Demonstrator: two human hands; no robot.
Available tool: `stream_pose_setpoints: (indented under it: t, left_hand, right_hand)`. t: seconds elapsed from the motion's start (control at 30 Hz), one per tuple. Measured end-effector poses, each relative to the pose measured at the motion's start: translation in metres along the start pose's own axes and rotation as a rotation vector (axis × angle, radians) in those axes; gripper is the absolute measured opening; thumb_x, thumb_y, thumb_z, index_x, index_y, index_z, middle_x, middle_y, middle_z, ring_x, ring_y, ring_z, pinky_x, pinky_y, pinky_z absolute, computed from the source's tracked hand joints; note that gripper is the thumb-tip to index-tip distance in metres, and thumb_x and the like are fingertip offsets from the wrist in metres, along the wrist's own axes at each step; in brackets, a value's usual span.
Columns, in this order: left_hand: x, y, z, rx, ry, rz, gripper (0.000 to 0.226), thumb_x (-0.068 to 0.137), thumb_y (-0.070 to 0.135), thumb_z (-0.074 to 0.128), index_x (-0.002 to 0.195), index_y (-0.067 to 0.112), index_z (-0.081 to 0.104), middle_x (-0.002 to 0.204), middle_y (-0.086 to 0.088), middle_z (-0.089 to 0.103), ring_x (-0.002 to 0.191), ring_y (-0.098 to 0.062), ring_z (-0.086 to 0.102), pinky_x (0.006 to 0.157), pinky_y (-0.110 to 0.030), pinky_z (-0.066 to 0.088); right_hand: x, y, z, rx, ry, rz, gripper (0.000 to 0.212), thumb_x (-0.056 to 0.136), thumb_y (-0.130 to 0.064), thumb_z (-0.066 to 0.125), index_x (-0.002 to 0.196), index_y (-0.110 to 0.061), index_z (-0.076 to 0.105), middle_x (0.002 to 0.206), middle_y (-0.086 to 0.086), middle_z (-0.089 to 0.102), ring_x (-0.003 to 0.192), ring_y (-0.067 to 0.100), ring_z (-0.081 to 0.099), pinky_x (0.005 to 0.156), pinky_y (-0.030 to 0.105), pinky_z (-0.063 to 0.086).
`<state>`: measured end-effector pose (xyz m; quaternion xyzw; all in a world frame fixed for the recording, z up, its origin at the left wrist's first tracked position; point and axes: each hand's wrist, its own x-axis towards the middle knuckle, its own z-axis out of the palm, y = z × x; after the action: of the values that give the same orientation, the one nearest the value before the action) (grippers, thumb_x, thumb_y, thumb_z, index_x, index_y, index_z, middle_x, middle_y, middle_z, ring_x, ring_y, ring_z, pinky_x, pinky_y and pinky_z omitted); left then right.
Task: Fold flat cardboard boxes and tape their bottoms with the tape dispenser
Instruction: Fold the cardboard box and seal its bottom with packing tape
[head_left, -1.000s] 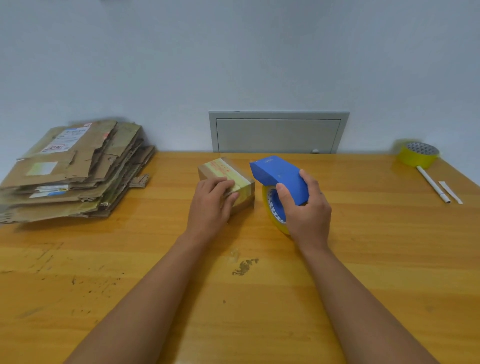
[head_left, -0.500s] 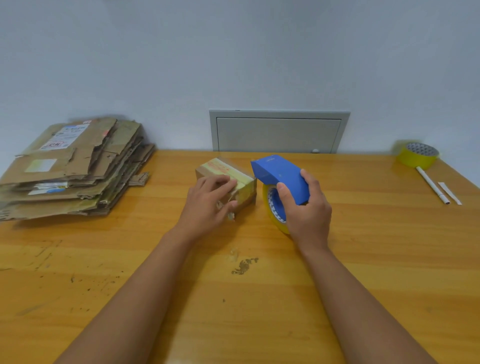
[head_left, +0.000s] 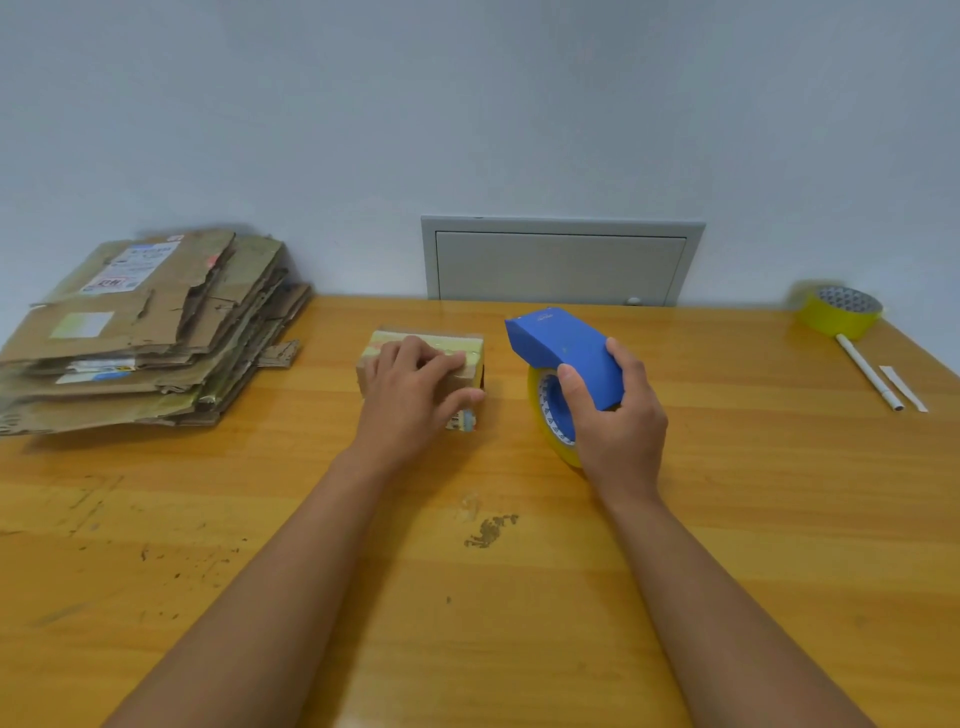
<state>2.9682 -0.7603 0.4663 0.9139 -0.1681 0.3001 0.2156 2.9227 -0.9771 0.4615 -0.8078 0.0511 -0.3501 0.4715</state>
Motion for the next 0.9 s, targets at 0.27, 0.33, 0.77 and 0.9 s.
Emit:
stream_pose_setpoints:
  t: [0.27, 0.33, 0.77, 0.9]
  left_hand:
    - [0.001, 0.004, 0.004, -0.042, 0.008, -0.035, 0.038, 0.086, 0.040, 0.072, 0.114, 0.015, 0.072, 0.098, -0.004, 0.055, 0.098, -0.025, 0.044, 0.083, -0.041, 0.041]
    - [0.001, 0.004, 0.003, -0.042, 0.000, -0.031, 0.038, 0.085, 0.040, 0.072, 0.114, 0.014, 0.072, 0.098, -0.005, 0.055, 0.096, -0.026, 0.045, 0.081, -0.042, 0.041]
    - [0.006, 0.015, 0.005, 0.035, -0.023, -0.007, 0.018, 0.094, 0.028, 0.062, 0.095, 0.010, 0.064, 0.099, -0.005, 0.057, 0.096, -0.027, 0.048, 0.082, -0.036, 0.034]
    - [0.007, 0.010, -0.004, 0.040, -0.091, -0.049, 0.021, 0.097, 0.025, 0.048, 0.107, 0.010, 0.057, 0.109, -0.006, 0.053, 0.101, -0.025, 0.045, 0.090, -0.044, 0.042]
  right_hand:
    - [0.000, 0.001, 0.000, -0.013, 0.008, -0.007, 0.061, 0.088, -0.054, 0.066, 0.136, -0.019, 0.054, 0.113, 0.002, 0.061, 0.090, 0.017, 0.055, 0.067, 0.013, 0.038]
    - [0.000, 0.002, 0.000, -0.016, 0.007, -0.004, 0.058, 0.089, -0.050, 0.067, 0.137, -0.019, 0.054, 0.113, 0.003, 0.061, 0.090, 0.018, 0.056, 0.066, 0.016, 0.039]
    - [-0.001, 0.001, 0.000, 0.009, 0.019, -0.002, 0.063, 0.085, -0.056, 0.062, 0.136, -0.021, 0.054, 0.110, -0.003, 0.059, 0.091, 0.020, 0.058, 0.072, 0.027, 0.043]
    - [-0.002, 0.000, 0.000, 0.010, 0.026, -0.007, 0.062, 0.086, -0.055, 0.062, 0.136, -0.020, 0.054, 0.109, -0.006, 0.056, 0.090, 0.019, 0.057, 0.072, 0.026, 0.042]
